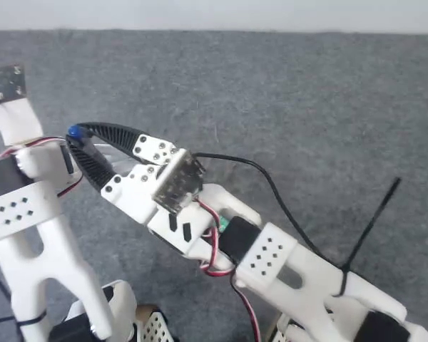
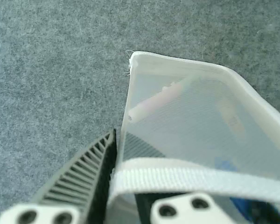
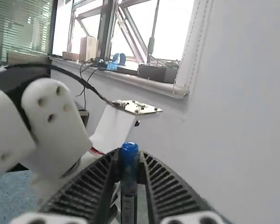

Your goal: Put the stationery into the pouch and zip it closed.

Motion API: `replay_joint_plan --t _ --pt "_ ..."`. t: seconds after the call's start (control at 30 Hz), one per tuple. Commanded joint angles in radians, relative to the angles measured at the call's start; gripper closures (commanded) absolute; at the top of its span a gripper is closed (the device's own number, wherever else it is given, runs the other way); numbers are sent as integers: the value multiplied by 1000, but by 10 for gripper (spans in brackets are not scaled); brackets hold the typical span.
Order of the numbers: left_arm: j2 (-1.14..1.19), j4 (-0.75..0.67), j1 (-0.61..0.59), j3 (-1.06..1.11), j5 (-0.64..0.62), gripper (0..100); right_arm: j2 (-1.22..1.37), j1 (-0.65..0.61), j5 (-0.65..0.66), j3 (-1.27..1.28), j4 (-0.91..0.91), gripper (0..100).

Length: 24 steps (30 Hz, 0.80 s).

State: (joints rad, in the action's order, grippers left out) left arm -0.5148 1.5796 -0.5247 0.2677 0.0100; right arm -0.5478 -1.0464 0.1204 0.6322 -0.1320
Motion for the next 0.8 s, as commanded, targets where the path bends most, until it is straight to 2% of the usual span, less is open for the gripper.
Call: replay_joint_plan --t 0.0,0.23,0.53,0.77 --pt "-9 -26 -5 2 -15 991 70 16 23 -15 -24 993" --pt "-9 -26 -5 2 -15 991 113 15 114 14 -24 993" --pt "-9 -32 -5 2 -15 991 116 18 127 137 -25 993" --pt "-9 -32 -5 4 -15 991 120 88 127 144 -13 993"
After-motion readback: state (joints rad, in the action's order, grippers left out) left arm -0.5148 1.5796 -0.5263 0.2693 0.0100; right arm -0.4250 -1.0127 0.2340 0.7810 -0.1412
